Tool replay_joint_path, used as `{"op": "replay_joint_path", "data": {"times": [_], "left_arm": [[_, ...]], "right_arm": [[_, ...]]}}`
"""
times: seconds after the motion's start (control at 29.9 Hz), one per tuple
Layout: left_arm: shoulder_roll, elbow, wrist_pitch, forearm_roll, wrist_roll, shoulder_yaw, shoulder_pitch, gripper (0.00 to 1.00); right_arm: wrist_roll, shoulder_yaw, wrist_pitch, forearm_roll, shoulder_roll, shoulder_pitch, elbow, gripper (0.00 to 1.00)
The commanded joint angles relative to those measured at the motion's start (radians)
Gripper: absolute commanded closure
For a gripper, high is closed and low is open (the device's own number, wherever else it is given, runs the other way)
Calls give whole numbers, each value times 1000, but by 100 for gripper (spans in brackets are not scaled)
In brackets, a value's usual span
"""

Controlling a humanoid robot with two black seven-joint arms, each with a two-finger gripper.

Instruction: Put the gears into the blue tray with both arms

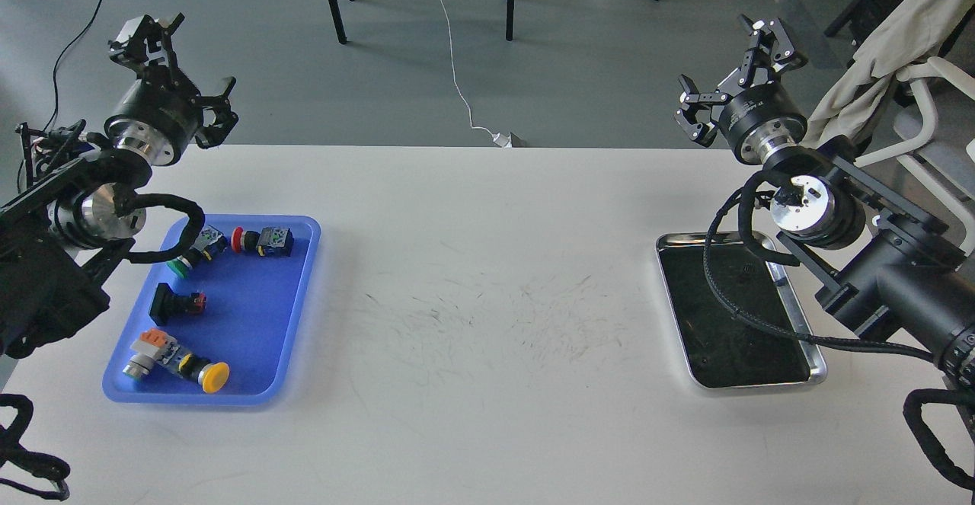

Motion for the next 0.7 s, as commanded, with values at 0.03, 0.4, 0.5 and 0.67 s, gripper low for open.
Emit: {"op": "replay_joint_path", "data": {"times": [0.03,0.4,0.5,0.67], "left_arm": [[1,2,3,5,-26,7,-1,2],[1,3,5,-3,-12,5,-1,2],[5,2,-1,-3,-12,7,-1,2],[5,2,10,-1,-12,10,-4,2]], "right_arm": [[0,-2,-1,0,-3,-1,1,0],[-3,-12,17,0,-25,-9,11,0],[-2,-13,17,0,-35,-9,9,0],[0,-15,15,-2,-38,-12,12,0]]}}
